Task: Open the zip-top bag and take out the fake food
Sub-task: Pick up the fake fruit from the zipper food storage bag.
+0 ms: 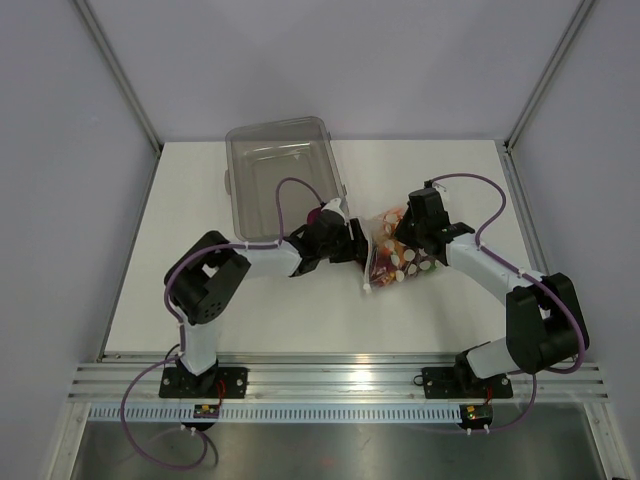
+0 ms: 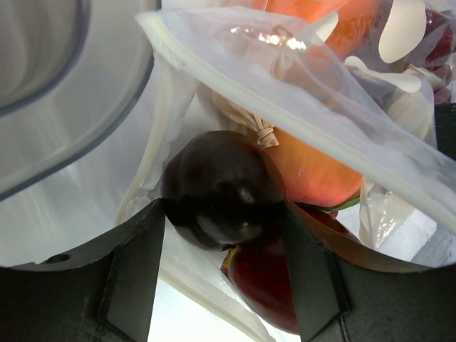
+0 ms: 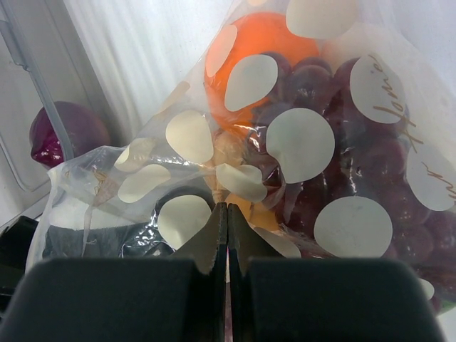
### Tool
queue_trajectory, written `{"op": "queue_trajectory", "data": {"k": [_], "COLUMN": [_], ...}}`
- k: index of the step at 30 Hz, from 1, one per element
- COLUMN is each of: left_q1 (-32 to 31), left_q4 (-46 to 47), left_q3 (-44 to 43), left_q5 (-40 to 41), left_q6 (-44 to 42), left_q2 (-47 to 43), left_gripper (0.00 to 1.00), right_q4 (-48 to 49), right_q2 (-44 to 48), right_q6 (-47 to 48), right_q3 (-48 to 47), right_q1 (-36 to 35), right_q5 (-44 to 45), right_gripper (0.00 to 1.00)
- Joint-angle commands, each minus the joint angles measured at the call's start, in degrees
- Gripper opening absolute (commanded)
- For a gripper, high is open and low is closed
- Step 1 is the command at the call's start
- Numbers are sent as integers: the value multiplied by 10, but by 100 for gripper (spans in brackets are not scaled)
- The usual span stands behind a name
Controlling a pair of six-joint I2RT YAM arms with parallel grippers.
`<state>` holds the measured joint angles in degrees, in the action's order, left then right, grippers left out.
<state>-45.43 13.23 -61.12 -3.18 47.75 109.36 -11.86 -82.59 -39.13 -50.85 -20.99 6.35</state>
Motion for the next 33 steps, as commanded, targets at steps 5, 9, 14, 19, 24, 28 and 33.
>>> {"op": "queue_trajectory", "data": {"k": [5,9,14,19,24,28,33], "left_q1": [-10,-13,-16,-16,-16,-14,2], "left_q4": [18,8,-19,-37,-66,-73,-80], "left_q3": [22,29,27,37,46,58,74], "left_q5": [23,47,78,89,116,124,118], "left_q6": [-20,-34,-60,-66,-74,-75,-69], "left_q2": [-62,-88,-114,-142,-176,-201,-229], "left_gripper": [52,52,53,53,53,53,53], "right_q4": [6,12,7,5,6,5,3], "right_q2": [15,15,18,32,41,44,48], "right_q6": [-11,-23,-26,-31,-36,-34,-34], "right_q3": [4,10,8,15,20,19,21], "right_q1": [3,4,6,8,9,9,10], "right_q5": [16,23,32,45,51,51,53], "right_gripper": [0,0,0,0,0,0,0]}}
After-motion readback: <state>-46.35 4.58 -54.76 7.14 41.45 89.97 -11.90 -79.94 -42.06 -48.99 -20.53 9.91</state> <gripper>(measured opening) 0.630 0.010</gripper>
